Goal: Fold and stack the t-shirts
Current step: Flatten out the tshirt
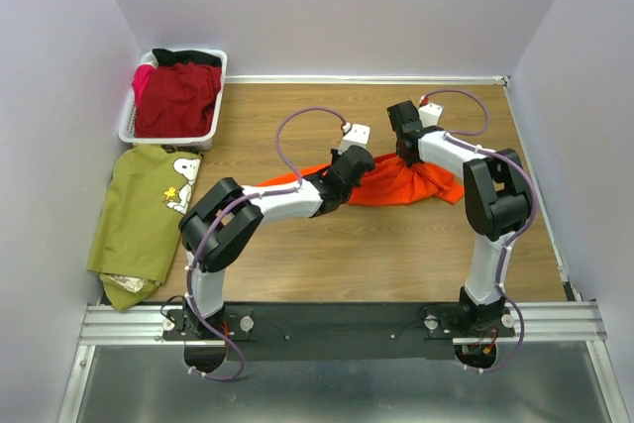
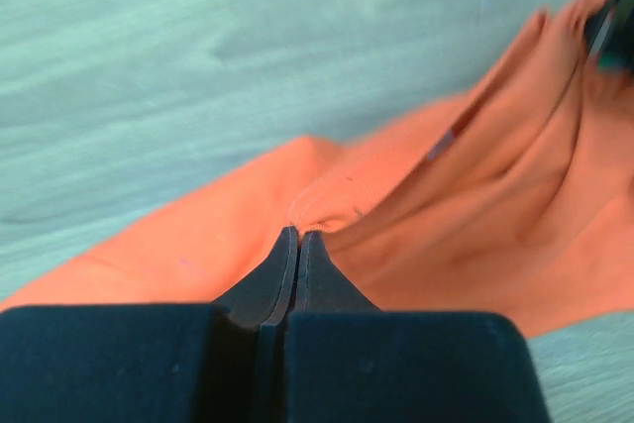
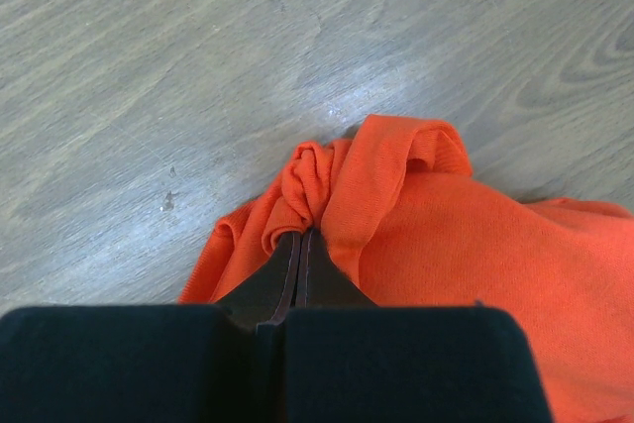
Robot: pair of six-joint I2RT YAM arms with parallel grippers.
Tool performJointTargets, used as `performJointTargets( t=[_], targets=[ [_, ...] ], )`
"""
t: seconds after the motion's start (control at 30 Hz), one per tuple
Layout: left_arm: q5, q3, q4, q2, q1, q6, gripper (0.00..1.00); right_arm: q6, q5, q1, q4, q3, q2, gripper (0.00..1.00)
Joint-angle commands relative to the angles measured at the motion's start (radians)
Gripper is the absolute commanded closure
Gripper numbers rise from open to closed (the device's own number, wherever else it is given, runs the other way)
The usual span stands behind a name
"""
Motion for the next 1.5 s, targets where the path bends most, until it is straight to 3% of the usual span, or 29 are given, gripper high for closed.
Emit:
performJointTargets(
  t=[0.0, 0.4, 0.7, 0.73, 0.77, 0.83, 0.87, 0.97, 1.07, 1.23, 1.47],
  targets=[
    [-0.107, 0.007, -0.011, -0.080, 0.029, -0.013, 1.00, 0.002, -0.017, -0.003, -0.021, -0.026, -0.002, 0.99],
    [-0.210, 0.256, -0.051, 0.053, 0.259, 0.028, 1.00, -0.011, 0.016, -0.003, -0.019, -0.054, -0.034, 0.99],
    [-0.215, 0.487, -0.056, 0.232, 0.339, 0.150, 1.00, -0.021, 0.056, -0.008, -0.019, -0.048, -0.009, 0.99],
    [-0.221, 0.497, -0.059, 0.240, 0.347, 0.151, 0.99, -0.019, 0.059, -0.009, -0.019, -0.048, -0.006, 0.99],
    [-0.222, 0.504, -0.060, 0.243, 0.360, 0.156, 0.85, -0.019, 0.064, -0.014, -0.019, -0.048, -0.002, 0.99],
    [-0.247, 0.498, -0.062, 0.234, 0.373, 0.150, 0.72, -0.021, 0.067, -0.029, -0.019, -0.042, 0.004, 0.99],
    [-0.261, 0.485, -0.062, 0.225, 0.387, 0.145, 0.56, -0.019, 0.067, -0.037, -0.019, -0.040, 0.012, 0.99],
    [-0.287, 0.431, -0.062, 0.171, 0.405, 0.122, 0.42, -0.018, 0.055, -0.065, -0.019, -0.033, 0.026, 0.99],
    [-0.311, 0.362, -0.068, 0.114, 0.410, 0.108, 0.38, -0.022, 0.047, -0.077, -0.019, -0.026, 0.034, 0.99],
    [-0.219, 0.242, -0.114, 0.045, 0.397, 0.064, 0.38, -0.018, 0.010, -0.080, -0.019, -0.017, 0.055, 0.99],
    [-0.086, 0.014, -0.132, -0.015, 0.356, 0.050, 0.46, -0.011, -0.016, -0.080, -0.019, -0.007, 0.080, 0.99]
  ],
)
